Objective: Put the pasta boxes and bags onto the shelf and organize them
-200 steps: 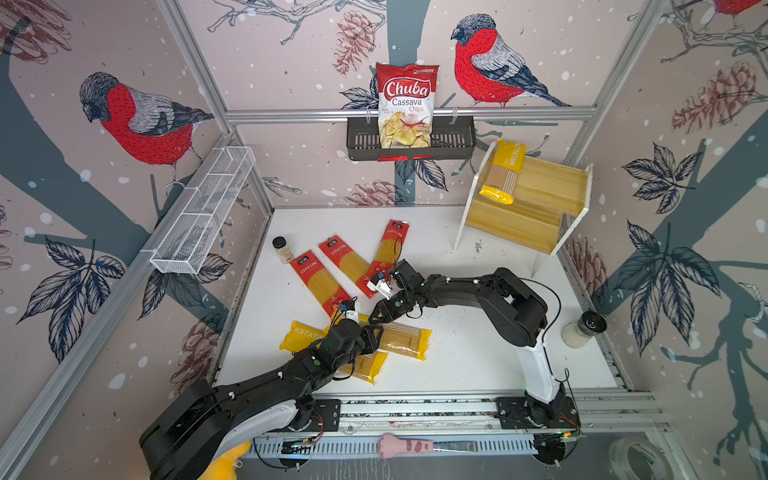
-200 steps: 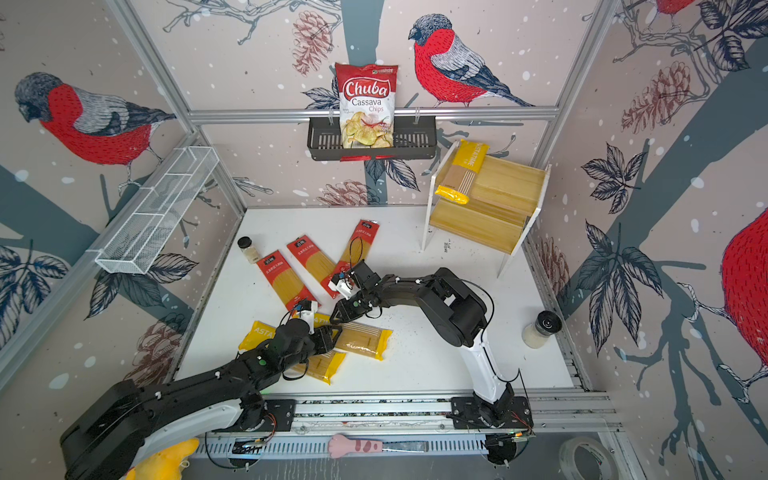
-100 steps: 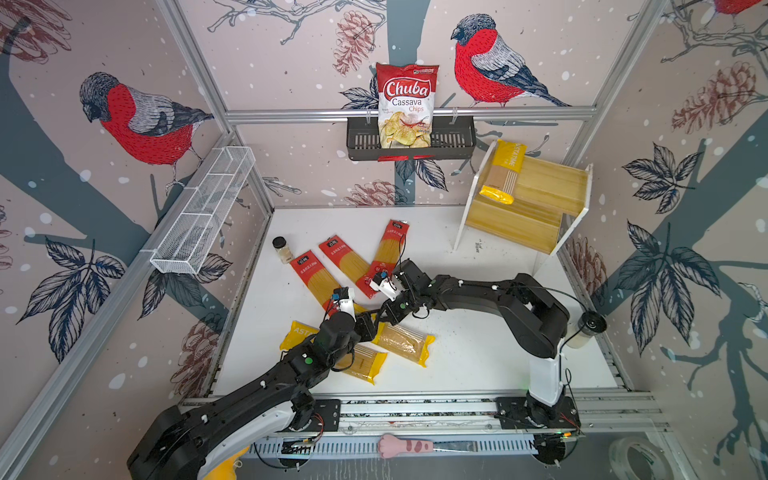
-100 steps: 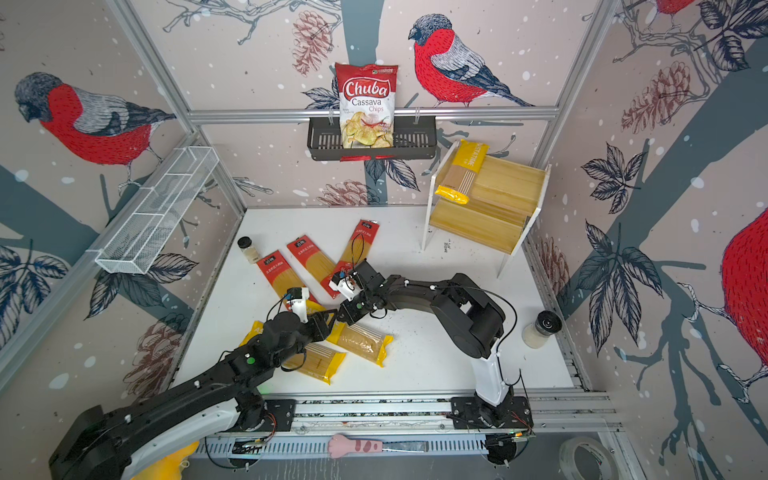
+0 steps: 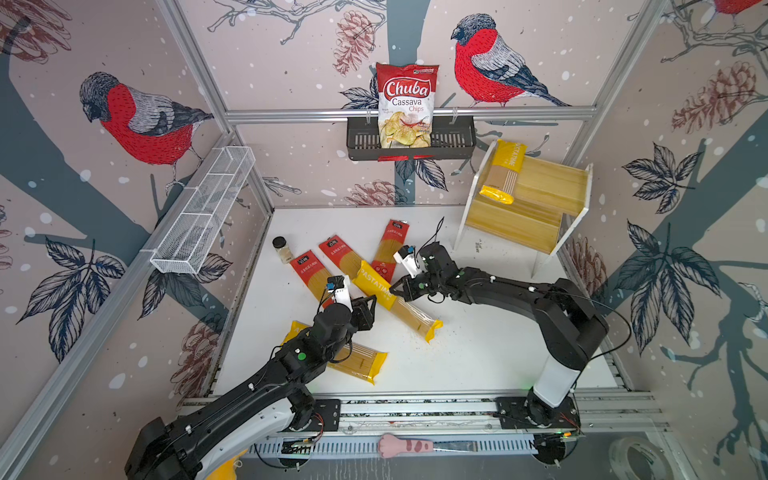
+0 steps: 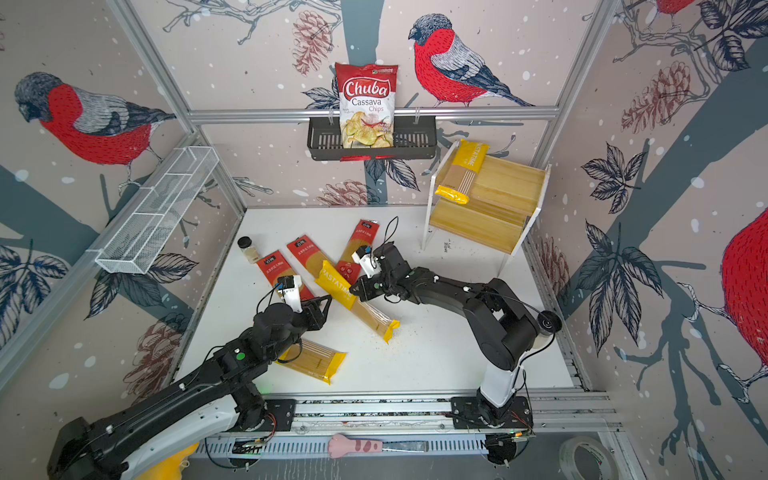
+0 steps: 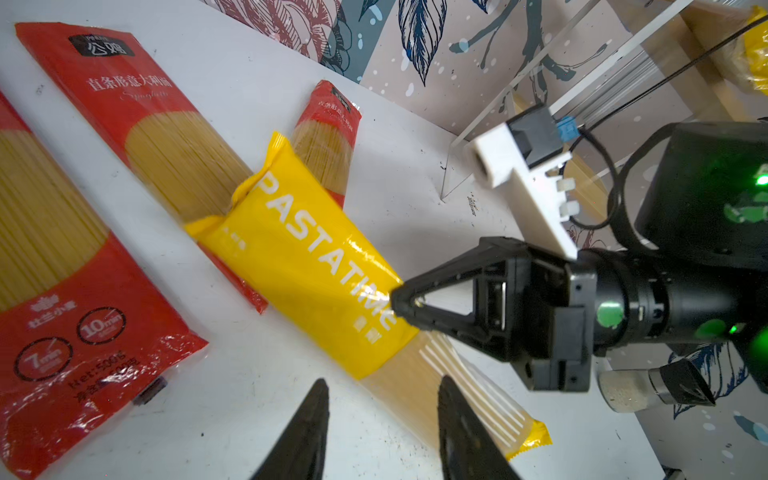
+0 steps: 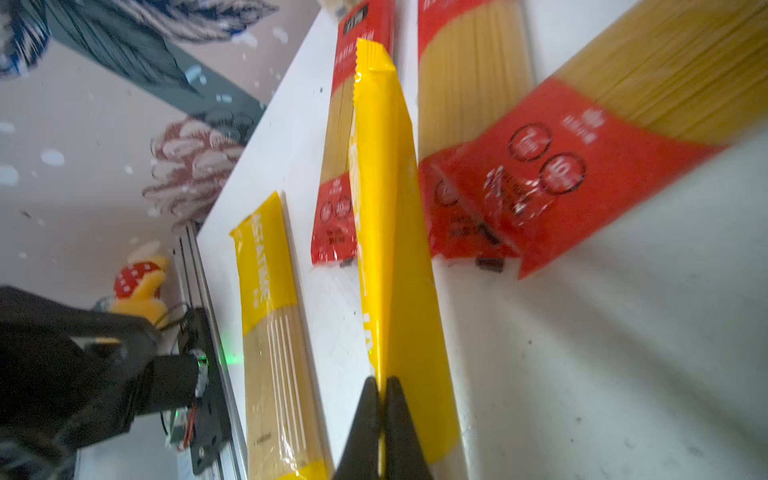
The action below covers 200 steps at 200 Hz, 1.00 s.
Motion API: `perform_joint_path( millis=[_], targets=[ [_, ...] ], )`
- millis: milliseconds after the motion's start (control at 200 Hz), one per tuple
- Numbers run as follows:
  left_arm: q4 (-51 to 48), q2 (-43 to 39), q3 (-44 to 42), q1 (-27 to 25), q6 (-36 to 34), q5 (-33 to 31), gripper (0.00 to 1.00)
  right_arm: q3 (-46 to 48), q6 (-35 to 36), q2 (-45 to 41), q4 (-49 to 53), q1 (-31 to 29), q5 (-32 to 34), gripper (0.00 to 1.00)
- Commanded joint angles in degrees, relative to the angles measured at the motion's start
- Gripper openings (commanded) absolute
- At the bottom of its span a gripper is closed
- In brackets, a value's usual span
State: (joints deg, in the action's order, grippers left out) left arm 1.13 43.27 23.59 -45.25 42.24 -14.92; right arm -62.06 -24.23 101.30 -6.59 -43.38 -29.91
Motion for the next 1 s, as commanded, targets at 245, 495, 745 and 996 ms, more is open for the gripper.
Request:
perform_joint_path(
  millis=[245, 495, 745, 996],
  targets=[
    [9.91, 7.29, -1.27, 4.89, 1.30, 9.14, 0.44, -3.42, -18.80, 8.81, -7.40, 0.62, 10.52, 0.11],
    [19.16, 9.79, -6.56, 11.77, 5.44, 22.89, 0.49, -2.50, -7.71, 4.70, 4.38, 2.61, 13.02, 0.42],
    [36.55, 15.01, -10.82, 12.36, 13.42, 25.45, 0.58, 4.58, -1.84, 1.30, 5.46, 4.77, 8.18, 0.63],
    [42.24, 30.85, -6.23, 12.30, 12.65, 30.54, 0.62, 9.45, -10.69, 3.39, -4.48, 4.09, 6.96, 0.62]
  ],
)
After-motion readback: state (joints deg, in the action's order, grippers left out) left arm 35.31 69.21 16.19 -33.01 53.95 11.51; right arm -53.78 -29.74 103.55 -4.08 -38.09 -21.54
